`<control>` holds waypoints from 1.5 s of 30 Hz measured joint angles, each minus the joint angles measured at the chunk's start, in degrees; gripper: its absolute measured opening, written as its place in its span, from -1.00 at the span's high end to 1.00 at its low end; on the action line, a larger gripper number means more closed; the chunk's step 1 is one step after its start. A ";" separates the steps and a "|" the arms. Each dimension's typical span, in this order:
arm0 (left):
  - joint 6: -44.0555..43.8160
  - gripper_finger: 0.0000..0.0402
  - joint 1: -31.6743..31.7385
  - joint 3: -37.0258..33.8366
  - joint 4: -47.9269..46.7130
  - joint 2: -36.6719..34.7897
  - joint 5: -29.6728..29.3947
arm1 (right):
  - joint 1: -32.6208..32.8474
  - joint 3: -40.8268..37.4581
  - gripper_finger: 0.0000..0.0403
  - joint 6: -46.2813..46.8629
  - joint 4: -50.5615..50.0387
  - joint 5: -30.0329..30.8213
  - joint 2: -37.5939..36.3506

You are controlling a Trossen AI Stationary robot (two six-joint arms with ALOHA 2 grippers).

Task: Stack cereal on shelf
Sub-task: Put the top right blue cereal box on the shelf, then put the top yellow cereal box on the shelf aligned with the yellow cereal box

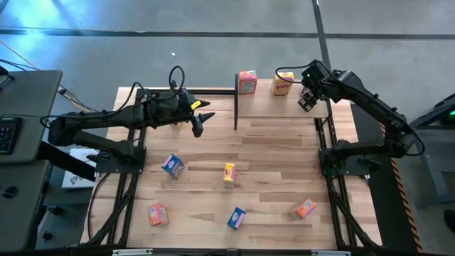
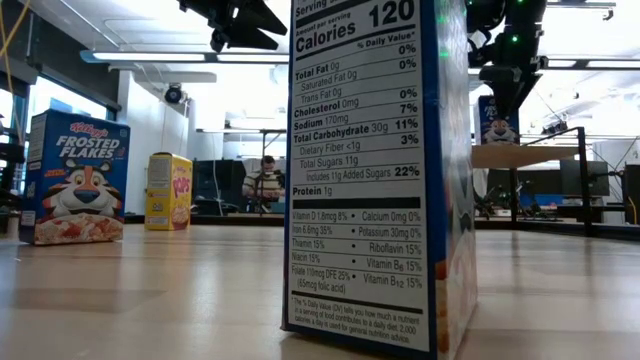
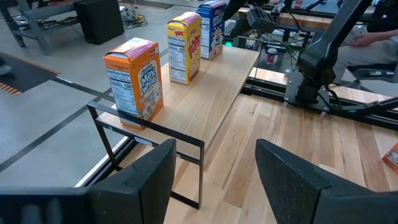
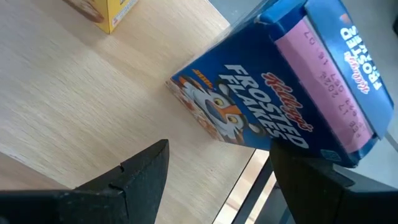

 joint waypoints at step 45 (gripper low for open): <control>-25.92 -0.05 12.29 13.99 -52.36 -2.73 -10.54 | 7.04 6.91 -0.34 4.48 -0.97 -3.50 -6.43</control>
